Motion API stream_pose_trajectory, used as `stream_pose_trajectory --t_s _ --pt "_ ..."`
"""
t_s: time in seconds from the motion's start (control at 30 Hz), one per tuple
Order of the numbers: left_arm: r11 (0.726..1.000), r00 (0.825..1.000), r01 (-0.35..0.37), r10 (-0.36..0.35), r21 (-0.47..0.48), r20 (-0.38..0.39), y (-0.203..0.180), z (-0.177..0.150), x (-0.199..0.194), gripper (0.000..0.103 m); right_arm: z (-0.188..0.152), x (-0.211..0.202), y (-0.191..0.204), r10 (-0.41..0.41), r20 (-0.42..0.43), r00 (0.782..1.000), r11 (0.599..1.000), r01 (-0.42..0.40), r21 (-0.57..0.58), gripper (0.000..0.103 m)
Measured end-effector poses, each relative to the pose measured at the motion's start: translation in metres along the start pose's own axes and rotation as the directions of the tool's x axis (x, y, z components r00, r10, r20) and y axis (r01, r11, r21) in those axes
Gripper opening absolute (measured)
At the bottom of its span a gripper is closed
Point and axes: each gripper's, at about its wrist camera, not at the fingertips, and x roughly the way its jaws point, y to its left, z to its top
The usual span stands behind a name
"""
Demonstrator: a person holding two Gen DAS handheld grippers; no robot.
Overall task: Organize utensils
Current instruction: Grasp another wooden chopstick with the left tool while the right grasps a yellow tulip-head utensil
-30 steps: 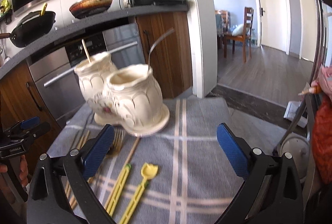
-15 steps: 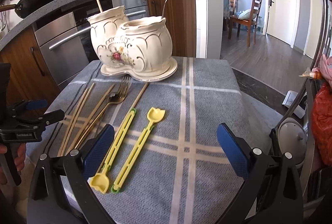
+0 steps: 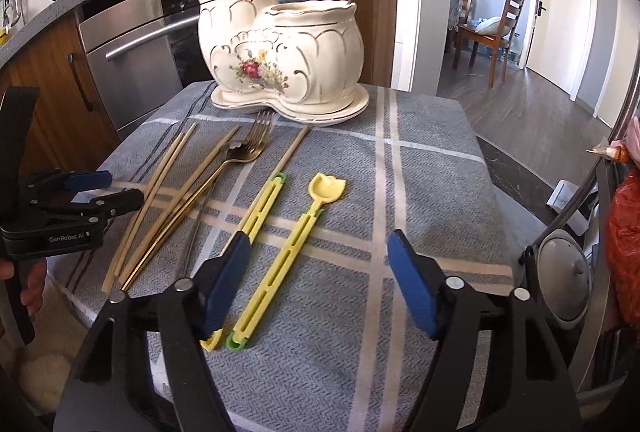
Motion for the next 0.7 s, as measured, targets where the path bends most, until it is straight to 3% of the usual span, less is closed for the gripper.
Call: stream_pose_trajectory --t_s 0.07,0.1,0.13,0.3,0.37,0.47,0.7 --pt "1.0 1.0 0.01 -0.01 -0.004 -0.008 -0.004 0.003 0.0 0.064 0.0 0.004 0.003 -0.001 -0.016 1.0 1.0 0.001 -0.005 0.059" --pt "1.0 1.0 0.015 -0.015 -0.002 -0.012 -0.006 0.004 0.0 0.057 0.0 0.005 0.004 -0.001 -0.02 1.0 1.0 0.001 -0.006 0.054" --pt "1.0 1.0 0.013 -0.013 0.006 -0.016 -0.008 0.006 0.0 0.041 0.0 0.006 0.005 -0.002 -0.025 1.0 1.0 0.002 -0.005 0.052" --pt "0.999 1.0 0.004 -0.004 0.052 -0.013 -0.008 0.005 0.0 0.009 0.002 0.015 0.006 0.034 -0.066 0.997 0.999 -0.033 0.014 0.029" --pt "0.998 0.999 0.036 -0.035 0.053 -0.024 -0.003 0.004 -0.001 0.007 0.0 0.019 0.008 0.035 -0.085 0.996 0.999 -0.035 0.0 0.017" --pt "0.996 0.998 0.051 -0.048 0.077 -0.046 0.003 0.003 -0.003 0.007 -0.001 0.018 0.012 0.008 -0.086 0.996 0.998 -0.013 -0.063 0.011" --pt "0.994 0.996 0.04 -0.032 0.102 -0.078 0.007 0.001 -0.004 0.008 0.002 0.019 0.001 -0.004 -0.127 0.992 1.0 0.001 -0.027 0.012"
